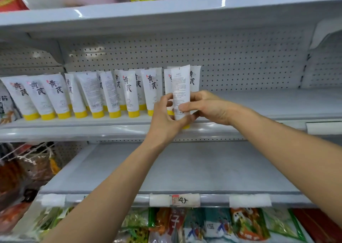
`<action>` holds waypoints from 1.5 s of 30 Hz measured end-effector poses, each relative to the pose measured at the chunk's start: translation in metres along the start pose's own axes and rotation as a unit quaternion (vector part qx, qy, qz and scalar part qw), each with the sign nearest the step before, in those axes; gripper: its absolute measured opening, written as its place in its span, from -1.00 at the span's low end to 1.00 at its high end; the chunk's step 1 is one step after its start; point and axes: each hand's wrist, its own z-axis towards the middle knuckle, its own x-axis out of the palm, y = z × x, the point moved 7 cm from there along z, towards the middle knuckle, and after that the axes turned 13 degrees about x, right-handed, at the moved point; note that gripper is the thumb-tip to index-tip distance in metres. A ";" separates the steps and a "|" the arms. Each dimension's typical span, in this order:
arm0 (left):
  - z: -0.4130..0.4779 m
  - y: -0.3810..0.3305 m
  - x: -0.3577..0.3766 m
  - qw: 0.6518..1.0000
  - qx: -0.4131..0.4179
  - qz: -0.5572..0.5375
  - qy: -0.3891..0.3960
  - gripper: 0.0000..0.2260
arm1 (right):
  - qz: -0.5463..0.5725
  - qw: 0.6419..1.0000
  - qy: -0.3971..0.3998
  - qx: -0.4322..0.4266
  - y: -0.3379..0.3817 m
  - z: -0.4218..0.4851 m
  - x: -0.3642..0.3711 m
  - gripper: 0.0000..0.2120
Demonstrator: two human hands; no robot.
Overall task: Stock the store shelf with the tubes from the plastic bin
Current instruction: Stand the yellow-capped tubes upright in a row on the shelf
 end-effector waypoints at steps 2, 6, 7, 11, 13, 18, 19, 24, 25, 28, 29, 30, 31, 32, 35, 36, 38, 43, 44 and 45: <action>-0.002 -0.003 0.004 1.000 -0.003 -0.008 0.022 -0.41 | 0.006 1.000 -0.017 -0.001 -0.002 -0.003 -0.005 -0.76; -0.004 0.003 -0.004 0.994 -0.039 0.084 0.056 -0.42 | 0.002 0.991 -0.130 -0.010 -0.002 -0.008 -0.025 -0.74; -0.003 0.004 -0.010 0.988 -0.027 0.141 0.058 -0.45 | 0.007 0.985 -0.170 -0.007 -0.003 -0.008 -0.032 -0.70; 0.000 0.002 -0.025 0.938 0.048 0.333 0.079 -0.59 | 0.013 0.963 -0.270 0.007 -0.010 0.002 -0.052 -0.57; 0.002 0.003 -0.029 0.928 0.061 0.359 0.078 -0.62 | -0.003 0.957 -0.288 0.016 -0.012 0.010 -0.054 -0.56; 0.008 0.009 -0.029 0.920 0.070 0.376 0.087 -0.65 | -0.036 0.954 -0.297 0.036 -0.014 0.029 -0.050 -0.52; 0.008 0.010 -0.030 0.919 0.069 0.377 0.090 -0.65 | -0.043 0.953 -0.298 0.037 -0.015 0.032 -0.048 -0.52; 0.009 0.018 -0.035 0.915 0.056 0.387 0.101 -0.67 | -0.059 0.951 -0.303 0.031 -0.018 0.036 -0.046 -0.55; 0.010 0.018 -0.035 0.915 0.054 0.388 0.100 -0.67 | -0.058 0.951 -0.301 0.033 -0.019 0.037 -0.047 -0.54; 0.011 0.020 -0.034 0.913 0.053 0.391 0.103 -0.67 | -0.059 0.952 -0.297 0.040 -0.020 0.037 -0.047 -0.51; 0.011 0.020 -0.033 0.912 0.053 0.393 0.106 -0.67 | -0.060 0.952 -0.297 0.039 -0.020 0.037 -0.047 -0.51; 0.012 0.020 -0.033 0.911 0.053 0.394 0.108 -0.67 | -0.063 0.952 -0.297 0.040 -0.020 0.036 -0.047 -0.51; 0.012 0.020 -0.032 0.911 0.053 0.395 0.110 -0.67 | -0.067 0.952 -0.297 0.041 -0.020 0.035 -0.047 -0.51; 0.013 0.019 -0.032 0.910 0.053 0.396 0.111 -0.67 | -0.071 0.951 -0.298 0.046 -0.019 0.032 -0.046 -0.48; 0.009 0.016 -0.033 0.910 0.050 0.396 0.112 -0.67 | -0.086 0.942 -0.319 0.068 -0.023 0.019 -0.047 -0.43; 0.006 0.015 -0.033 0.912 0.049 0.392 0.111 -0.68 | -0.097 0.936 -0.331 0.067 -0.023 0.012 -0.048 -0.46; -0.004 0.013 -0.035 0.919 0.047 0.377 0.105 -0.69 | -0.134 0.924 -0.354 0.050 -0.024 -0.004 -0.045 -0.59; -0.035 0.005 -0.037 0.927 0.026 0.360 0.101 -0.71 | -0.319 0.883 -0.345 -0.024 -0.020 -0.044 -0.014 -0.74; -0.042 0.003 -0.039 0.928 0.020 0.358 0.101 -0.71 | -0.351 0.874 -0.334 -0.034 -0.021 -0.049 -0.006 -0.75; -0.049 0.001 -0.042 0.929 0.012 0.356 0.100 -0.70 | -0.374 0.868 -0.324 -0.042 -0.022 -0.053 0.002 -0.75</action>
